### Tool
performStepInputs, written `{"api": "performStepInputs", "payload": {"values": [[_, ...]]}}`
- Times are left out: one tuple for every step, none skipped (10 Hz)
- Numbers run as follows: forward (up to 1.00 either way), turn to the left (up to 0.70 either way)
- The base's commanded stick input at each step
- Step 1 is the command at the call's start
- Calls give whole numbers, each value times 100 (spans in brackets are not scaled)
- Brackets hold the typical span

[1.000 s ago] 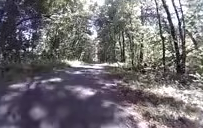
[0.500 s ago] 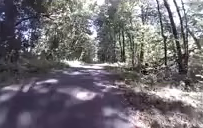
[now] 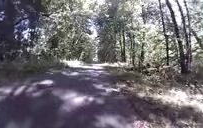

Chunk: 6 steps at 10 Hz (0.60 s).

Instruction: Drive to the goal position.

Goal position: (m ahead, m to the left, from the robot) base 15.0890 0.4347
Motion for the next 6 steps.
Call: {"api": "performStepInputs", "payload": {"values": [[45,0],[45,0],[45,0],[45,0],[45,0],[45,0]]}}
